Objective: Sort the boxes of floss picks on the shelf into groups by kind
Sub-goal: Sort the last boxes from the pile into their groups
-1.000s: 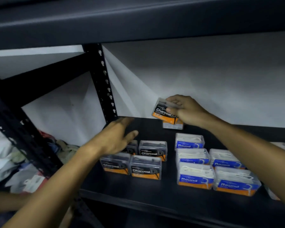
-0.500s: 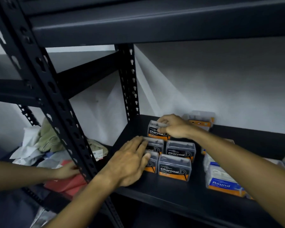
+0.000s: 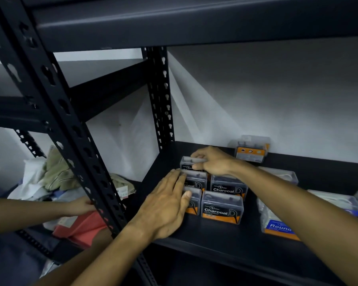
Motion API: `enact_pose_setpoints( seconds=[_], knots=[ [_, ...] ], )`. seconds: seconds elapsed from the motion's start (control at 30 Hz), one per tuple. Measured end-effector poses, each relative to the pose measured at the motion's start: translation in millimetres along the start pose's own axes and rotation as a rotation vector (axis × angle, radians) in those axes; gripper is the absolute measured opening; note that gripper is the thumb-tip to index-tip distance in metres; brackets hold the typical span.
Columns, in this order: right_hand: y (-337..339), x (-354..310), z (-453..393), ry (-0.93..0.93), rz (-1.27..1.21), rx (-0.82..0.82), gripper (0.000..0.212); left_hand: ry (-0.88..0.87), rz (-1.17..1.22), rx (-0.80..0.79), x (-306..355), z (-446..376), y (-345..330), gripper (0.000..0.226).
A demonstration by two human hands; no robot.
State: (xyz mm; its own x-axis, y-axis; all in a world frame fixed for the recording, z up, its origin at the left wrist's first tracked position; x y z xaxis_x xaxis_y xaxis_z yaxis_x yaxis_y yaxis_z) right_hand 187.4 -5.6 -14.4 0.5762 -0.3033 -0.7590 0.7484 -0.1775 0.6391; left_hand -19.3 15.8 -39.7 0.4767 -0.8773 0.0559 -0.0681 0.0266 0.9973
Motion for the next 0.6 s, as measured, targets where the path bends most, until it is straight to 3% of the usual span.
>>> enact_pose_setpoints(
  seconds=[0.6],
  knots=[
    [0.2, 3.1, -0.2, 0.033, 0.0, -0.025, 0.053, -0.019, -0.049, 0.015, 3.2, 0.6, 6.2, 0.063]
  ],
)
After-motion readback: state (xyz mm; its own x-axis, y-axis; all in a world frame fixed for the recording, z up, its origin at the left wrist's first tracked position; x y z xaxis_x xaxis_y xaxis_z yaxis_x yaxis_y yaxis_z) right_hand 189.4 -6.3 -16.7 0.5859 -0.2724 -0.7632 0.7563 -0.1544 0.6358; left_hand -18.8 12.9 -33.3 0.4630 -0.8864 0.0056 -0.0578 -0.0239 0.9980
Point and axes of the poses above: each hand's wrist, its own z-axis away from the middle knuckle, its own y-axis out of the back of the hand, x = y × z, the point moved 1 cm from there along -z, towards the middle knuckle, and after that the axes turned 8 degrees about -z, right-handed, at the moved point
